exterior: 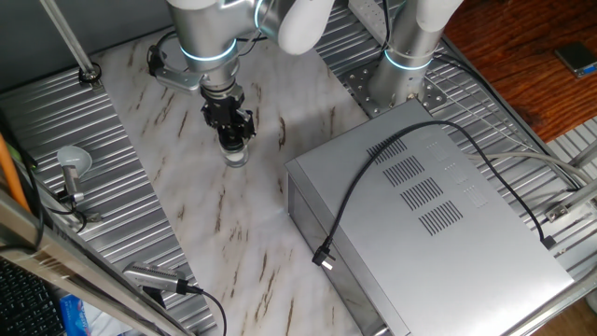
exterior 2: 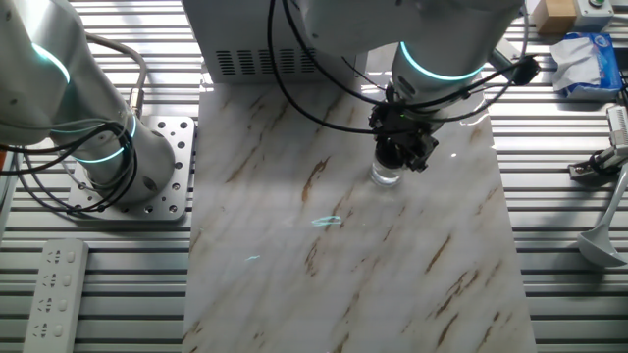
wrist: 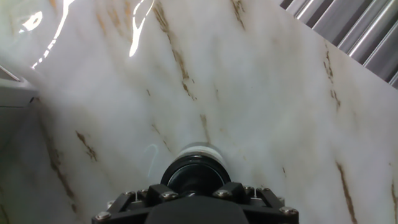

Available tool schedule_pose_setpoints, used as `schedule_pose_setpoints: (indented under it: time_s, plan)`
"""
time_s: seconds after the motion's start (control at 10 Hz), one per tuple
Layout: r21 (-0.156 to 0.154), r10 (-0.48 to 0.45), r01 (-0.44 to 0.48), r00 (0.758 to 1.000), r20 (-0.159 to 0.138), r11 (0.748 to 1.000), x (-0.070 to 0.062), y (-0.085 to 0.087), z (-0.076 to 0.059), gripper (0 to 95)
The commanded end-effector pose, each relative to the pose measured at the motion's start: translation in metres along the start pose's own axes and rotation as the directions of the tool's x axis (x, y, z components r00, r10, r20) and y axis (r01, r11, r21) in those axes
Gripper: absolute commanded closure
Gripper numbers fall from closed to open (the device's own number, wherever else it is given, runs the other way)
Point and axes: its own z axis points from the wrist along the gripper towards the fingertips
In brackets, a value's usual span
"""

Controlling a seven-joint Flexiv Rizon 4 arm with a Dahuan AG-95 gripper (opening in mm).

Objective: Unscrew the lid from the jar

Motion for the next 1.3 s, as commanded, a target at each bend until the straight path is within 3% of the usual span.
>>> schedule_pose_setpoints:
  time_s: [0.1, 1.3]
  plan:
    - [0.023, 0.000, 0.000, 1.000, -0.008, 1.000, -0.0017, 0.0015, 0.0022, 95.0]
    - [0.021, -0.029, 0.029, 1.000, -0.002, 0.999, -0.0034, 0.0029, 0.0032, 95.0]
